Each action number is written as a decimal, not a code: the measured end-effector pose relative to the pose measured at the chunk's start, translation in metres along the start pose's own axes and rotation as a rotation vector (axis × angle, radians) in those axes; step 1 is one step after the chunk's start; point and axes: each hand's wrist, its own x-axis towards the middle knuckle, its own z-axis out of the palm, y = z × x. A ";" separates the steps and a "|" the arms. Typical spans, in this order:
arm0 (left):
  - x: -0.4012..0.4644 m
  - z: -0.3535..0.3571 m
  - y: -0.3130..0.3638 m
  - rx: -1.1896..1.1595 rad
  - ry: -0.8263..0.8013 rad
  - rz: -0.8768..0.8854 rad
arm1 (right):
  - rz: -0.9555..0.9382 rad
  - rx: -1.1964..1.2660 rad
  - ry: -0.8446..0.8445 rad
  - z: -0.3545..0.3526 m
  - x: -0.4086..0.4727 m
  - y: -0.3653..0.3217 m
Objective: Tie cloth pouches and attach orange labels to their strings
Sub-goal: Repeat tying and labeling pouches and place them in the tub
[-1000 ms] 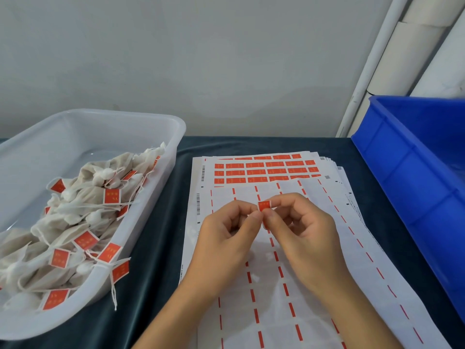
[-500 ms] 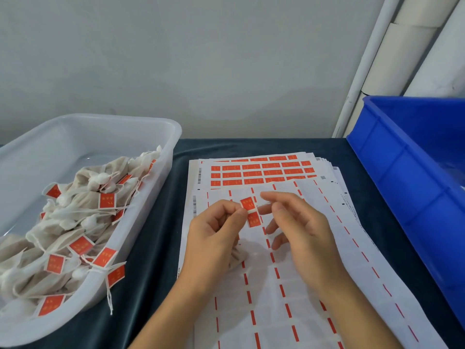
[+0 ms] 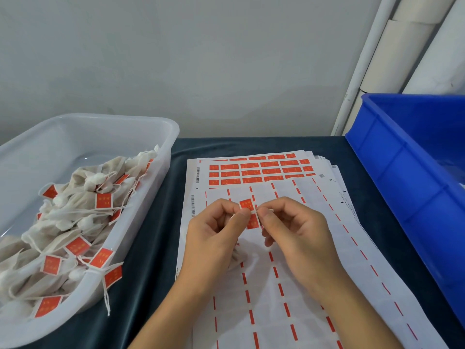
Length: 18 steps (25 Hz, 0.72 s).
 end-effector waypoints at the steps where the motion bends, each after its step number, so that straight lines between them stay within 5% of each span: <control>1: 0.000 0.000 -0.001 -0.002 0.007 0.003 | -0.009 -0.015 0.006 0.000 0.000 0.000; 18: 0.002 0.000 -0.009 0.137 -0.019 0.087 | -0.042 -0.072 -0.003 -0.001 0.000 0.000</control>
